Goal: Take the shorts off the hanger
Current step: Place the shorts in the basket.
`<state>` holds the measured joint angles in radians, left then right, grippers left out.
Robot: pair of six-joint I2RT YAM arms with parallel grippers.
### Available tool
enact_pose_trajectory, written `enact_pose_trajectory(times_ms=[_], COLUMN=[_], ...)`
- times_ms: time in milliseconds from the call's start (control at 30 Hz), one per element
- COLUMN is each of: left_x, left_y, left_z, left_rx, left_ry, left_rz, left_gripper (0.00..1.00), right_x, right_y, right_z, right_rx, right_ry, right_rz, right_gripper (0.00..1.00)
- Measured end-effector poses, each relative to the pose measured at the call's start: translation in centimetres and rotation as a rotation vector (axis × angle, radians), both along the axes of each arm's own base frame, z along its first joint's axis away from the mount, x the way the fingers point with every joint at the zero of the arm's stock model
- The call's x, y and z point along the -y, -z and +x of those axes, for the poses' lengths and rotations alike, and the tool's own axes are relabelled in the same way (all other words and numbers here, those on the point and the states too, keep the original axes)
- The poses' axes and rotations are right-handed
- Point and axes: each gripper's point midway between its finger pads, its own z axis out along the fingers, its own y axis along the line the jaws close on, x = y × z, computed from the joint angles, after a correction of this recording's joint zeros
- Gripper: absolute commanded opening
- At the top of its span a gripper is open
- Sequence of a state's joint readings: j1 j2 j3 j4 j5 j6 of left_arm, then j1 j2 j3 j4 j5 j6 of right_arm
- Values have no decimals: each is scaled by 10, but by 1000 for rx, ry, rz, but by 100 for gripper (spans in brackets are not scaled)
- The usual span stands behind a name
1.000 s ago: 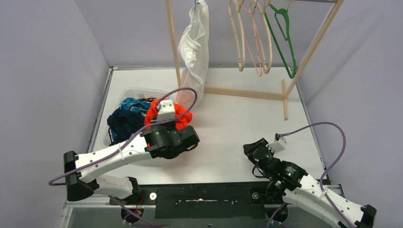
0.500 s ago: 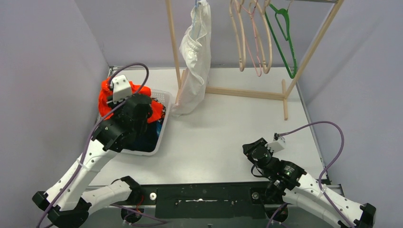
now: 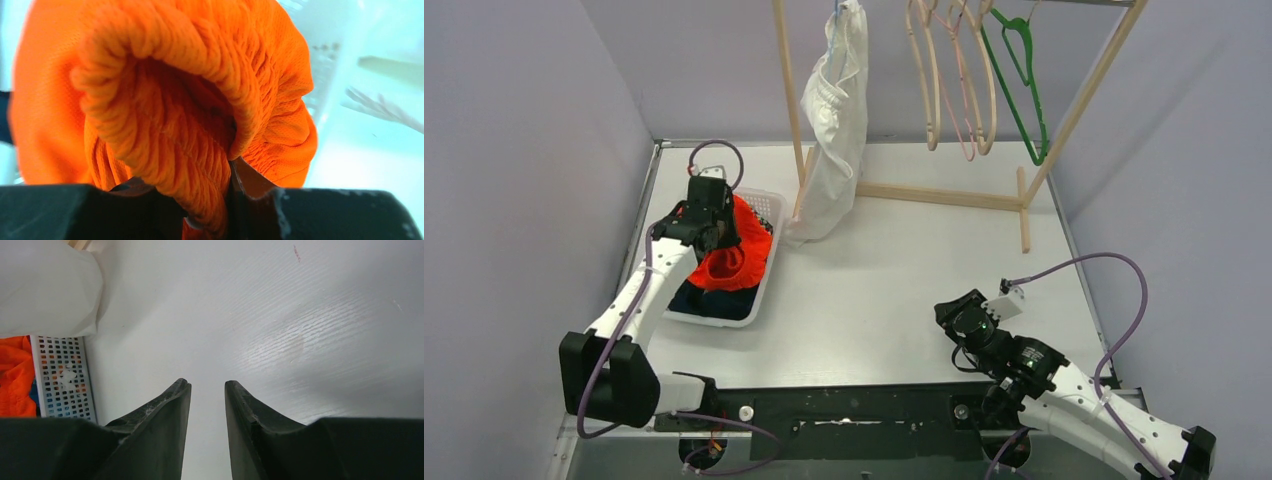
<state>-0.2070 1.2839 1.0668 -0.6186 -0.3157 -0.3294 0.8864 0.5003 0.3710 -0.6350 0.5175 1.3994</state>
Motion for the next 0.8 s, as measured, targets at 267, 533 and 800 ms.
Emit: enact_pose_trajectory(times_ms=[267, 533, 800], left_x=[26, -16, -5], left_y=[-44, 20, 67], left_z=[27, 24, 26], left_rx=[90, -10, -72], left_ry=[121, -55, -80], left_rz=[-167, -235, -330], left_gripper=[0, 0, 23], right_x=[0, -4, -18], right_y=[2, 10, 5], right_z=[0, 2, 10], right_rx=[-6, -32, -39], right_ry=[0, -20, -95], right_rz=[-5, -58, -132], right_gripper=[34, 36, 40])
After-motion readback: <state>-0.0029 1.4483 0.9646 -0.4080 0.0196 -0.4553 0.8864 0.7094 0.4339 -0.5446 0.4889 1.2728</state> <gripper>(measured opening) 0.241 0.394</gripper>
